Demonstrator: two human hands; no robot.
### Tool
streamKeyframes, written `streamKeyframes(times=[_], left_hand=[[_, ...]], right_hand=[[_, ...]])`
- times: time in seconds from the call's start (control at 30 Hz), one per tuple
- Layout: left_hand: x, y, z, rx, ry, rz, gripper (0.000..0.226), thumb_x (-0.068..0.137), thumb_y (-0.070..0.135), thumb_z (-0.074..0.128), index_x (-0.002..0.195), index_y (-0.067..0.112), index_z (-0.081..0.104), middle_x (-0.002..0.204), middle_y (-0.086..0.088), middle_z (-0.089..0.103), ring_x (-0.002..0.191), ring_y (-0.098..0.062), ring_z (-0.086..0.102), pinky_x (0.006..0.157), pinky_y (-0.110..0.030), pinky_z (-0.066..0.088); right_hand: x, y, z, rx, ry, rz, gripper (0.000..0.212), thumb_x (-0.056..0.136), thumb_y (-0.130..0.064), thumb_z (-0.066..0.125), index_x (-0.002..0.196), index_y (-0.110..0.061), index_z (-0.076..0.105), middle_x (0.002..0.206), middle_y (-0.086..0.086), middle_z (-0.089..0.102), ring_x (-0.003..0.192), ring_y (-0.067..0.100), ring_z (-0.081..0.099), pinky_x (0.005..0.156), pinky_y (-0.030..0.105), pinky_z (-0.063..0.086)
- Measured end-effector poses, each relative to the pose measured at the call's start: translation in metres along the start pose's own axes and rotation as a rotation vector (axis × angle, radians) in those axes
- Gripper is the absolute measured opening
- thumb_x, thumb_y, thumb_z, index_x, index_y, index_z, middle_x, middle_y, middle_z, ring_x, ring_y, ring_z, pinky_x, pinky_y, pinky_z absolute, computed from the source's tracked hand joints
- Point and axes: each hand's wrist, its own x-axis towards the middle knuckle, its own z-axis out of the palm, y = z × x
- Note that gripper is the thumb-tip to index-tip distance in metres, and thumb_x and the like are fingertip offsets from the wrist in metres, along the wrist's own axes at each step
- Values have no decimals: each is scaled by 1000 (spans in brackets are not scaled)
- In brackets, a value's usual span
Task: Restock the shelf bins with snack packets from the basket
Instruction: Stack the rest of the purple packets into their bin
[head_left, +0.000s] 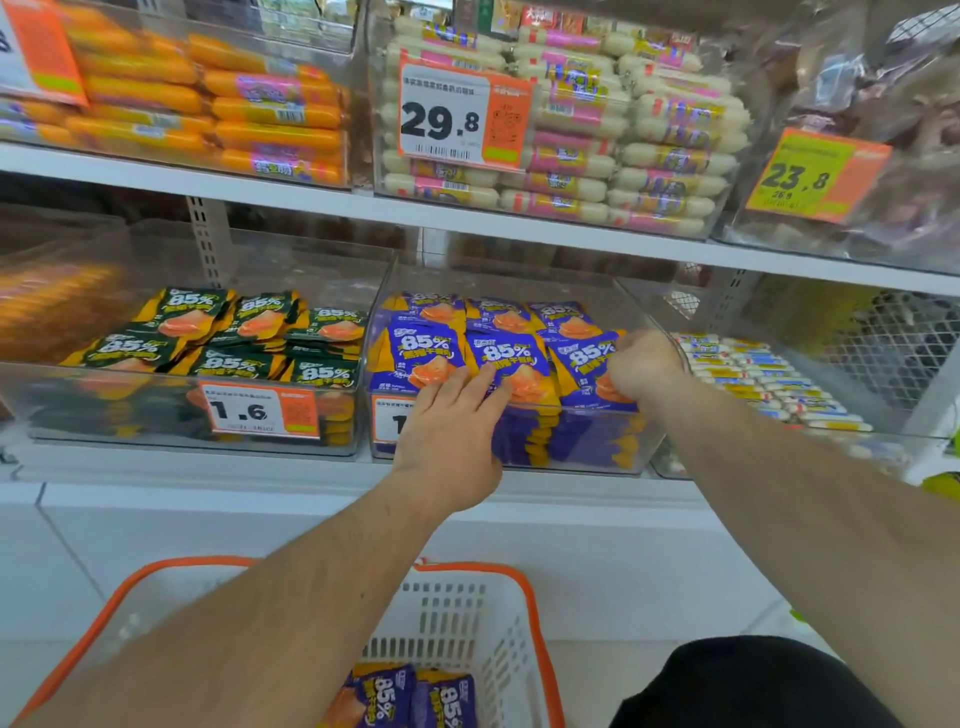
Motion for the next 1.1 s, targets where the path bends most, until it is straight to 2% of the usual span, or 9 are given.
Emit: streamKeyframes(times=[0.17,0.37,0.63,0.7,0.77,0.83,0.9,0.97,1.1], left_hand=[[-1,1,1,0,8,-9,79,90,44,55,154,28,12,163,1,8,149,-23,8,120,-42,8],[0,2,1,-2,16,-12,77,90,44,55,154,27,15,163,1,11,149,-23,9,119,-42,9],[2,2,1,-34,20,-5,76,91,45,53,154,27,15,163,1,10,149,-23,6,120,-42,6],[-1,2,0,-138,58,26,70,93,40,52,154,25,21,163,1,13,150,-20,6,120,-38,1],[-10,0,3,-325,184,99,56,89,26,53,144,21,44,155,0,35,146,-20,25,118,-33,11],[-25,-1,8,-452,340,157,43,79,18,51,120,16,66,132,-1,61,126,-21,52,107,-31,32],[-40,-3,19,-521,411,157,37,75,19,48,104,14,71,110,1,69,104,-17,60,89,-28,42],[-57,-5,30,-580,359,95,33,75,19,48,99,15,71,100,2,70,92,-15,62,80,-28,46],[-83,-18,52,-683,143,-64,29,79,9,59,105,14,71,102,2,71,89,-15,65,82,-30,53]], right_hand=[[-10,1,3,-254,81,-73,3,87,-8,57,88,-5,57,89,10,57,79,27,52,60,25,38],[-11,6,3,-501,61,-66,22,87,-13,64,107,-3,61,101,12,61,91,27,56,68,27,41],[-13,6,-2,-491,34,-64,22,87,-16,64,107,-6,63,104,11,65,82,25,52,54,22,36],[-19,4,0,-508,81,-96,22,85,-14,62,106,-7,61,108,14,64,86,28,54,60,24,40],[-31,2,5,-522,192,-210,35,81,-12,64,114,-8,57,118,16,58,103,32,55,74,32,45],[-47,2,15,-478,305,-414,47,75,-7,65,122,-9,56,123,16,53,114,35,50,87,37,42],[-61,0,28,-387,349,-590,47,72,-5,62,119,-7,61,122,16,54,112,37,50,91,40,41],[-73,-4,43,-286,346,-667,40,72,-7,58,112,-6,64,117,15,56,108,37,53,89,43,44],[-101,-4,78,-257,323,-974,26,74,-14,48,90,-7,68,94,11,62,88,35,57,74,39,45]])
